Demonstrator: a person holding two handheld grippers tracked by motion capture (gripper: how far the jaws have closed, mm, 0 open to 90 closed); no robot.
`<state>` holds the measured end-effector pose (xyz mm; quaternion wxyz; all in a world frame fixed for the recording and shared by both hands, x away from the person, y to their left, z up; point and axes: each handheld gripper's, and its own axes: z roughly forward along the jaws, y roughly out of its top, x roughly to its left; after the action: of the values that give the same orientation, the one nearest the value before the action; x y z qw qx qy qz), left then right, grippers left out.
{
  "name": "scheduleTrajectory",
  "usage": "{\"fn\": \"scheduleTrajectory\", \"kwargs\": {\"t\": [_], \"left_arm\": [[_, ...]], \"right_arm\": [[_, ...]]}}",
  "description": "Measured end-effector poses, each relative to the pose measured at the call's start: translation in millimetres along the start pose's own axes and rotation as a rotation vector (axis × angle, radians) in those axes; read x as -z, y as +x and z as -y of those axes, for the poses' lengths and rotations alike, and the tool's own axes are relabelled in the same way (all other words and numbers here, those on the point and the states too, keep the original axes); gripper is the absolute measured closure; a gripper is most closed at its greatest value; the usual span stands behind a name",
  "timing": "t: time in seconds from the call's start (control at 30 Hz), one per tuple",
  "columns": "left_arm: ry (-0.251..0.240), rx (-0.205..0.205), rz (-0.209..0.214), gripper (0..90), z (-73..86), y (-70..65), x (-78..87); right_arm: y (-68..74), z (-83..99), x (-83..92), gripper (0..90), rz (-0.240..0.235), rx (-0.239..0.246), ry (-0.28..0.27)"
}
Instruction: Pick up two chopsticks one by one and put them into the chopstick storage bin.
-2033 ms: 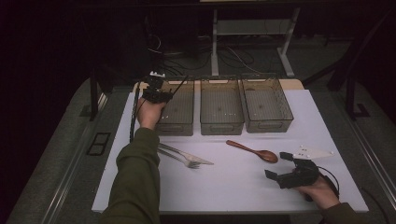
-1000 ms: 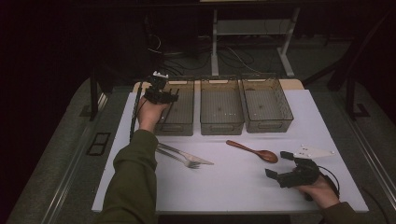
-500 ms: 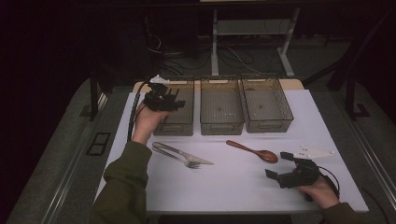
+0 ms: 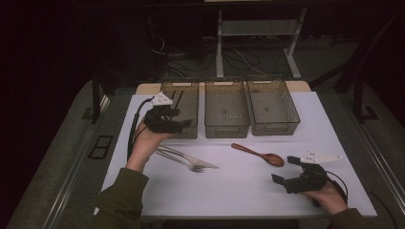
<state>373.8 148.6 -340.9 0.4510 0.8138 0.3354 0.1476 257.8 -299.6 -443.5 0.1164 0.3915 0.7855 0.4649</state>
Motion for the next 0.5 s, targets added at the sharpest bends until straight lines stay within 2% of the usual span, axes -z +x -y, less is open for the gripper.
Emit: {"fn": "scheduleTrajectory", "kwargs": {"t": [0.27, 0.5], "left_arm": [[-0.029, -0.012, 0.043, 27.1, 29.9, -22.1, 9.5], [-0.033, -0.017, 0.059, 21.1, 57.8, -34.9, 12.1]], "right_arm": [[0.1, -0.4, 0.0, 1.1, -0.003, -0.003, -0.001], [0.2, -0.6, -0.3, 1.1, -0.004, -0.001, -0.004]]}}
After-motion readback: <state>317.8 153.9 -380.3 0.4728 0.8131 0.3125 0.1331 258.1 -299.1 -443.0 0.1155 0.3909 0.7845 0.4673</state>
